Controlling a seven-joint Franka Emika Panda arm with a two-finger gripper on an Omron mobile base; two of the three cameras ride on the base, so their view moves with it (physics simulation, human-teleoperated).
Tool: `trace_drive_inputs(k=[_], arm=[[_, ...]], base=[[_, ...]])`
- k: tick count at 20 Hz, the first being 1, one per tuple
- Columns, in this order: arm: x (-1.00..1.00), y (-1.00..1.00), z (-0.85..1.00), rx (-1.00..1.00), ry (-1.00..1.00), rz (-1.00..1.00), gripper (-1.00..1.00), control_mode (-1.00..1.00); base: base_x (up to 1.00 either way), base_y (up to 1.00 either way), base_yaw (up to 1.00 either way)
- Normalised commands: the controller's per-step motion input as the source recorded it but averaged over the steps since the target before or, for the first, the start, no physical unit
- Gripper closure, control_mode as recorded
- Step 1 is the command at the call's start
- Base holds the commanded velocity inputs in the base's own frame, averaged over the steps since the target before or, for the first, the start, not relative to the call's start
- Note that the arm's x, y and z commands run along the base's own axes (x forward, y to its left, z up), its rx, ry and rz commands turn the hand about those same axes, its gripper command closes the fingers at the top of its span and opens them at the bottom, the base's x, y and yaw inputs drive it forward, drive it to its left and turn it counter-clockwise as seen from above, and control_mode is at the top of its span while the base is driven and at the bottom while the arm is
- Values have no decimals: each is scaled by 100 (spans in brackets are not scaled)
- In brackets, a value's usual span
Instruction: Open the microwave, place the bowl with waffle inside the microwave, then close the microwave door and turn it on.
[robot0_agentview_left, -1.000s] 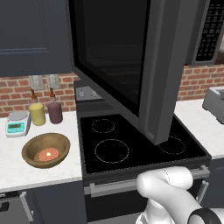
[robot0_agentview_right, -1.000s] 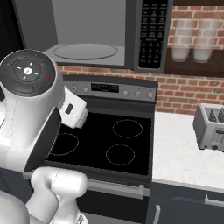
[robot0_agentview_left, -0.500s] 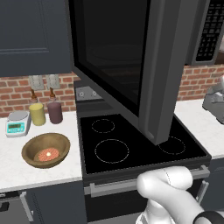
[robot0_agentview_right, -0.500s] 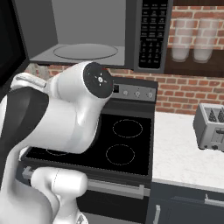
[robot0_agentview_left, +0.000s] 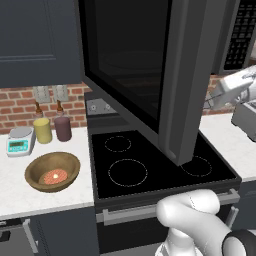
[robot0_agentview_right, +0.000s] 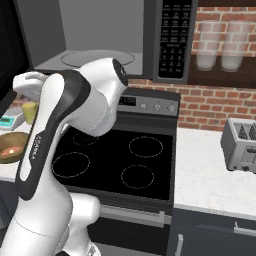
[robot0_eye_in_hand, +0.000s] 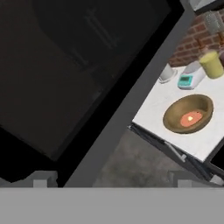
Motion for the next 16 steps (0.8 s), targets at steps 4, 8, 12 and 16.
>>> trace_drive_inputs(k=[4,8,12,16], arm=[[3,69,0,2,-11,18,-100,-100],[0,90,0,0,-20,12,-100,-100],[0,78,0,0,-19,5,-100,-100],[0,61,0,0,-14,6,-100,-100]], base=[[0,0,0],[0,0,0],[0,0,0],[0,0,0]])
